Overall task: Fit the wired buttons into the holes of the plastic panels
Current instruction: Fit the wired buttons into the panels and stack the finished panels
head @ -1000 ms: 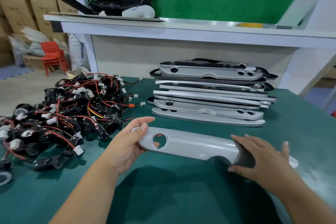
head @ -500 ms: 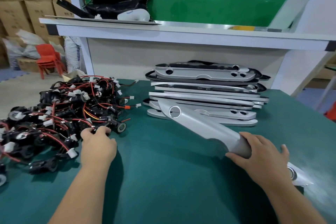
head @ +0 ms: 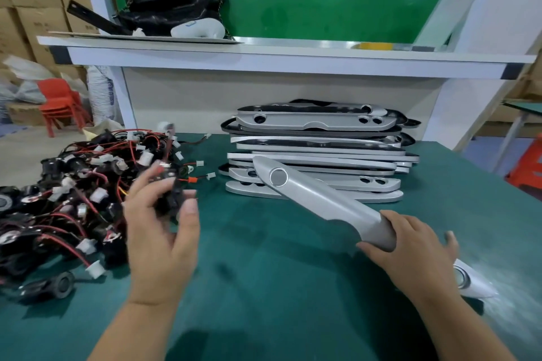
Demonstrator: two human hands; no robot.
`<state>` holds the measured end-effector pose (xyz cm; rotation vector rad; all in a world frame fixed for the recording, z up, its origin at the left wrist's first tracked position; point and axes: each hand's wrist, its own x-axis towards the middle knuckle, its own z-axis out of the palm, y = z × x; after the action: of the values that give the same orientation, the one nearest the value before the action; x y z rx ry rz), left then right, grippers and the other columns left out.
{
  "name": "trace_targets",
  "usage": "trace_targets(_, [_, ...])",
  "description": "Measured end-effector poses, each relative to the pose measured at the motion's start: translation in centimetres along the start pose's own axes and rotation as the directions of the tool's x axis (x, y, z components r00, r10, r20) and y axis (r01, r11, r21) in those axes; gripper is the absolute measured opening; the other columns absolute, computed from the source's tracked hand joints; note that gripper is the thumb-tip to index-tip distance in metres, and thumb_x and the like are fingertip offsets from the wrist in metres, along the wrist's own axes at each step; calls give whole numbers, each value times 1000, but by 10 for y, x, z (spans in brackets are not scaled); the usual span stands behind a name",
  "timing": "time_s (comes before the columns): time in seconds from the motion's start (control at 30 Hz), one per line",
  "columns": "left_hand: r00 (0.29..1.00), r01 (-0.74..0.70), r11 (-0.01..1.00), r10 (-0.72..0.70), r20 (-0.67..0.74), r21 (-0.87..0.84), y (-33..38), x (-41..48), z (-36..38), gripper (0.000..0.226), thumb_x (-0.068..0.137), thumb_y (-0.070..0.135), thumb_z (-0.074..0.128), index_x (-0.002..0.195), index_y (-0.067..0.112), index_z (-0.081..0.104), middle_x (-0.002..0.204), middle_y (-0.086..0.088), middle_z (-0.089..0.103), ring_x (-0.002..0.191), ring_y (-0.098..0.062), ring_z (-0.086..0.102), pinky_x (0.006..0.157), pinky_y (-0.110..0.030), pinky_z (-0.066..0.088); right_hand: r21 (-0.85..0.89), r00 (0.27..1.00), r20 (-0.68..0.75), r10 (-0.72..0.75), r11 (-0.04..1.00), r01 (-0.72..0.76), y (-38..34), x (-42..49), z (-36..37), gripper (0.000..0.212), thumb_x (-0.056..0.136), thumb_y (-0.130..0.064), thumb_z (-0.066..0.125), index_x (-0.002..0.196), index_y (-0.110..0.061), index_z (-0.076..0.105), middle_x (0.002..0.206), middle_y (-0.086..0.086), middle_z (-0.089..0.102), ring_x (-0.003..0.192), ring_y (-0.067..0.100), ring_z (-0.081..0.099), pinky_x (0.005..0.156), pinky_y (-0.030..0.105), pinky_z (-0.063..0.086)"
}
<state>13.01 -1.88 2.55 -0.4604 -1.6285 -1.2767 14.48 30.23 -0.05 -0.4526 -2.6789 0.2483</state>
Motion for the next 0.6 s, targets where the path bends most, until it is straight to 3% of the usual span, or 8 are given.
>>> trace_targets(0.07, [987,84,990,-67,149,-113,8,-7,10,38,87,30,53,119,49,46,137,2,43,106,-29,62,95,-34,50,-6,1000,9,1,1000,-1,0,1,1,66,72,-73,54,129,-40,43,129,-14,50,125,11,42,112,52,6])
trace_targets(0.13, [954,179,975,-139,267,-133,12,-13,17,36,83,34,56,116,47,52,131,3,52,98,-16,67,90,-25,51,-3,1000,6,-3,1000,3,-1,1,1,67,72,-73,54,129,-40,44,129,-13,50,124,11,42,112,52,6])
trace_targets(0.23, [885,397,894,-311,347,-210,14,-19,23,32,77,30,64,109,34,59,107,0,68,89,-11,70,80,-14,49,21,1000,-4,-7,1000,8,-1,1,1,67,71,-73,55,128,-39,45,127,-12,51,123,12,43,111,52,6])
trace_targets(0.4, [890,428,842,-328,318,-328,13,-16,24,32,79,12,59,104,31,63,104,16,70,94,-13,70,84,-18,51,41,1000,1,-14,999,14,-1,1,0,67,70,-72,56,127,-39,45,126,-12,51,122,13,43,112,52,6])
trace_targets(0.6, [906,423,773,-348,242,-472,12,-8,20,29,75,28,63,102,38,68,104,8,71,104,-23,67,94,-29,51,20,994,71,-82,996,81,-4,-2,0,70,70,-74,55,130,-40,43,128,-17,48,123,8,42,112,53,6])
